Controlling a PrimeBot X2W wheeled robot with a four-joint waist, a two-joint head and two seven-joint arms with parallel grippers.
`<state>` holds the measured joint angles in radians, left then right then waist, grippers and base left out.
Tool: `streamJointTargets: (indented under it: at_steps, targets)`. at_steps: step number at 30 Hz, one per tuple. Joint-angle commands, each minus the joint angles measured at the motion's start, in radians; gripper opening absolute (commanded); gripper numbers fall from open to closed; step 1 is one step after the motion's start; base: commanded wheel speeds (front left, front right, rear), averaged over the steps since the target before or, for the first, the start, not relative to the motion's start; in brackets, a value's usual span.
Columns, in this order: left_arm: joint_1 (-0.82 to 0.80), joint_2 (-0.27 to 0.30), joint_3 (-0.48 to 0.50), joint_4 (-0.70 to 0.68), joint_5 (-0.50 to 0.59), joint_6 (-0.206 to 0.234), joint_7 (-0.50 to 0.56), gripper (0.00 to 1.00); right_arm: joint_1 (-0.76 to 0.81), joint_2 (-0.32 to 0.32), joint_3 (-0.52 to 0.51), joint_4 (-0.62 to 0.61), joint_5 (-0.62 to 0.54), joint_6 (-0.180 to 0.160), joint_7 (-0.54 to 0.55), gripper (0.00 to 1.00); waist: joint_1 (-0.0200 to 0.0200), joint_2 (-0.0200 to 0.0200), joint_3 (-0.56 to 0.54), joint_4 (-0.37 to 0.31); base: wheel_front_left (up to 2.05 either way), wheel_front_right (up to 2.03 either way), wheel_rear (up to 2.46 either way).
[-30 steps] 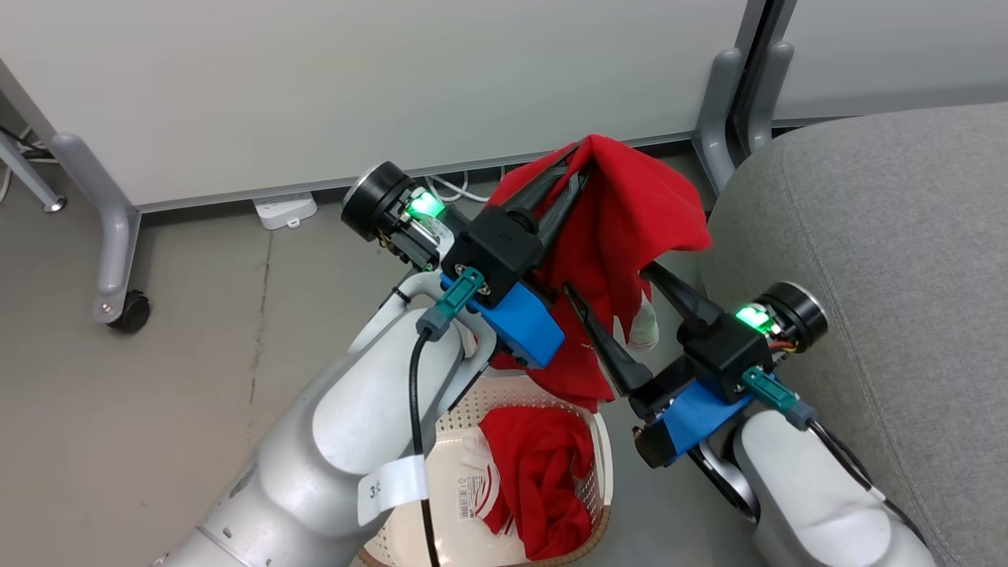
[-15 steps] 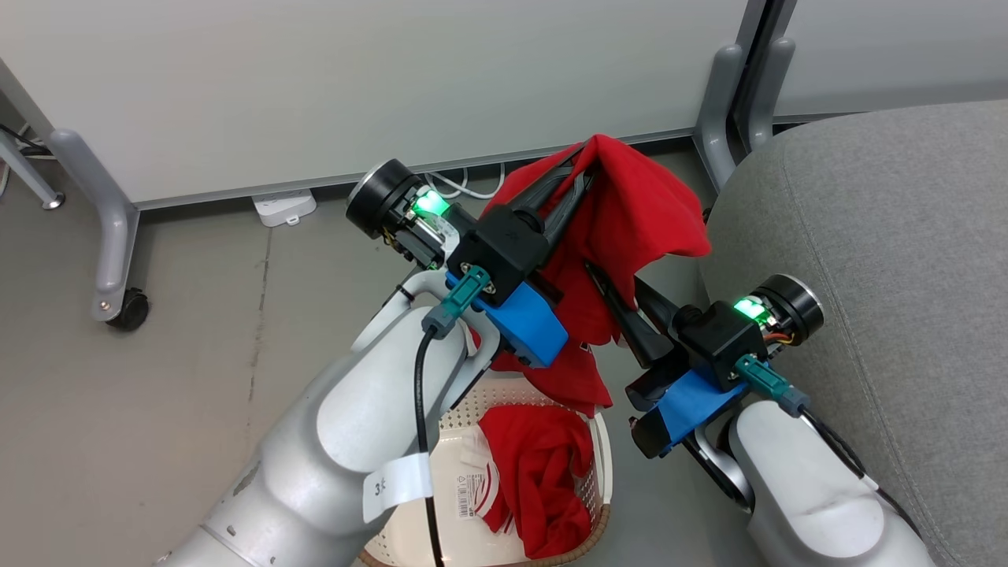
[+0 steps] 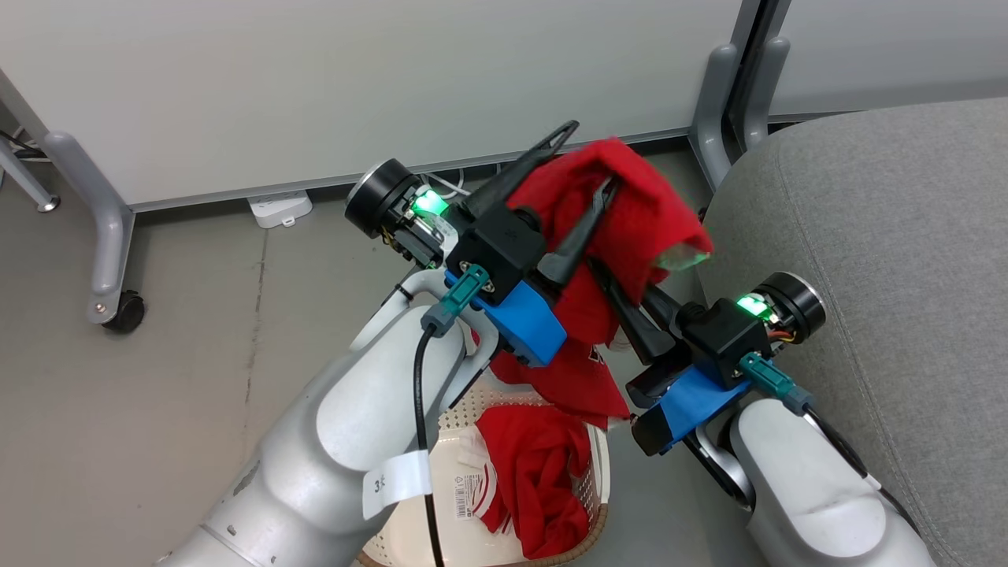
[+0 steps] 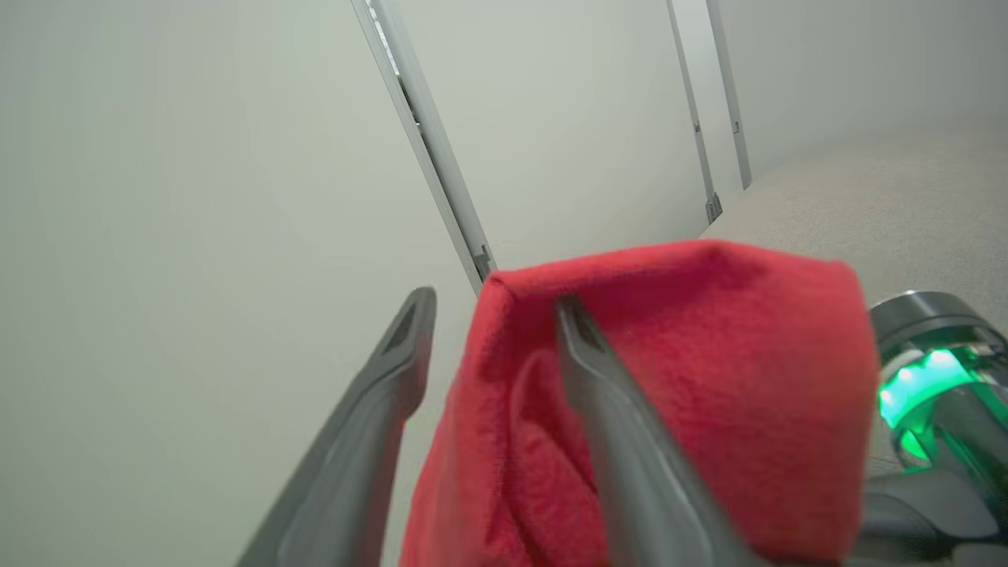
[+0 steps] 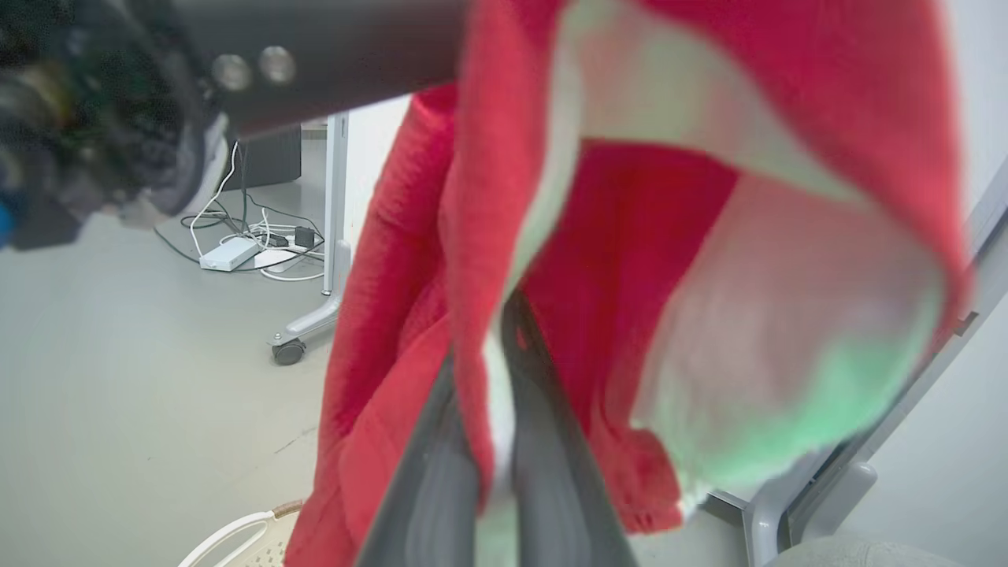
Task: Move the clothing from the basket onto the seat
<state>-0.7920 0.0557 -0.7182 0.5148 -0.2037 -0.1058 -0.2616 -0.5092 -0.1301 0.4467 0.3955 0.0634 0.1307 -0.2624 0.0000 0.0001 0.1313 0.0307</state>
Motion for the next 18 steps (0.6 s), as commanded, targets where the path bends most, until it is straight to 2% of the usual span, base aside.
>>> streamJointTargets:
  at_steps: [1,18]
  targets:
    - [0.004,-0.002,0.007,0.0,0.001,-0.002,-0.005,1.0,0.004,0.003,-0.002,-0.007,0.005,0.0,-0.004,0.0,0.0,-0.0001,0.0,0.0,0.0,0.0,0.0]
    - [0.011,-0.003,0.015,0.003,0.019,-0.004,-0.005,1.0,0.022,0.005,-0.05,-0.023,0.006,0.0,-0.004,0.0,0.0,-0.0001,0.017,-0.029,0.0,0.0,0.0]
